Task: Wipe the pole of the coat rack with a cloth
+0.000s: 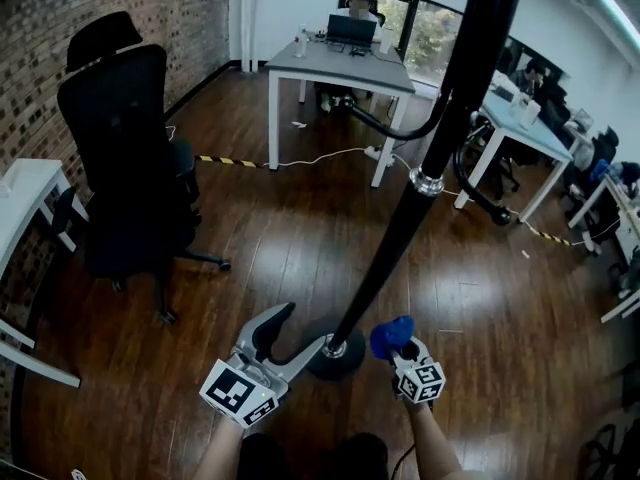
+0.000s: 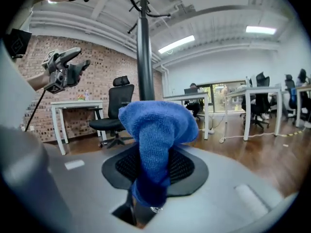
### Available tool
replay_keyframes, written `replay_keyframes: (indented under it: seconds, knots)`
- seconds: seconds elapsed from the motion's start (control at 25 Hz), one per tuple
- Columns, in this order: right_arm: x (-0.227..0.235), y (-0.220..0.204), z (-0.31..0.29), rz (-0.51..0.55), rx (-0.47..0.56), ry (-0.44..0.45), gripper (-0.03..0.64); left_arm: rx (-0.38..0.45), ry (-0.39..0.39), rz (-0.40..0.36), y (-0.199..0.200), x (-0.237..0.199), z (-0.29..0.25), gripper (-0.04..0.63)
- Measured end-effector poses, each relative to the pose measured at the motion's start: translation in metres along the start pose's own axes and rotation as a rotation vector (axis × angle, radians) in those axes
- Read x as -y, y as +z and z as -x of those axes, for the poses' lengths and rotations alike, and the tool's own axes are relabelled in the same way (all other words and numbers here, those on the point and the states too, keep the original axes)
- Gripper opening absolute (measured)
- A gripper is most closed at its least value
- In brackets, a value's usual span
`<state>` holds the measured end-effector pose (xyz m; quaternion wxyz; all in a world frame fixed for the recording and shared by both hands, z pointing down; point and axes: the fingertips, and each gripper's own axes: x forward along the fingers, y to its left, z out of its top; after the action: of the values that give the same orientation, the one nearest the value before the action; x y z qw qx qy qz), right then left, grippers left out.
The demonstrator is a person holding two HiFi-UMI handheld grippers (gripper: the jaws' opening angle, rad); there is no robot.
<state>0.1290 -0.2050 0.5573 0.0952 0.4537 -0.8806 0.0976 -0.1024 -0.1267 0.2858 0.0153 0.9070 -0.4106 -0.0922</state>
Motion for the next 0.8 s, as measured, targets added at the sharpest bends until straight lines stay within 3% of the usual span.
replay_keyframes:
  seconds: [0.12,0.24,0.36,0.48,0.6,0.72,0.8]
  knots:
    - [-0.04,0.097,0.055,0.033,0.07,0.0,0.129,0.01,-0.023,-0.009,0.072,0.015,-0.004,0.264]
    - [-0.08,0.196,0.107,0.073,0.115,-0.021,0.133,-0.015,0.012,-0.013,0.141,0.019,-0.001,0.264]
    - [-0.098,0.298,0.166,0.017,0.19,-0.099,0.137,-0.033,0.063,-0.001,0.206,0.024,0.0,0.26]
    - [-0.096,0.382,0.23,-0.022,0.247,-0.21,0.138,-0.043,0.09,0.01,0.266,0.039,-0.008,0.255]
    - [-0.078,0.452,0.275,-0.03,0.244,-0.285,0.138,-0.044,0.135,-0.031,0.319,0.058,-0.022,0.251]
    - [-0.06,0.511,0.295,0.023,0.222,-0.279,0.138,-0.033,0.172,-0.07,0.355,0.082,-0.046,0.246]
    - [-0.057,0.546,0.297,0.046,0.261,-0.248,0.14,-0.026,0.179,-0.07,0.366,0.095,-0.065,0.249]
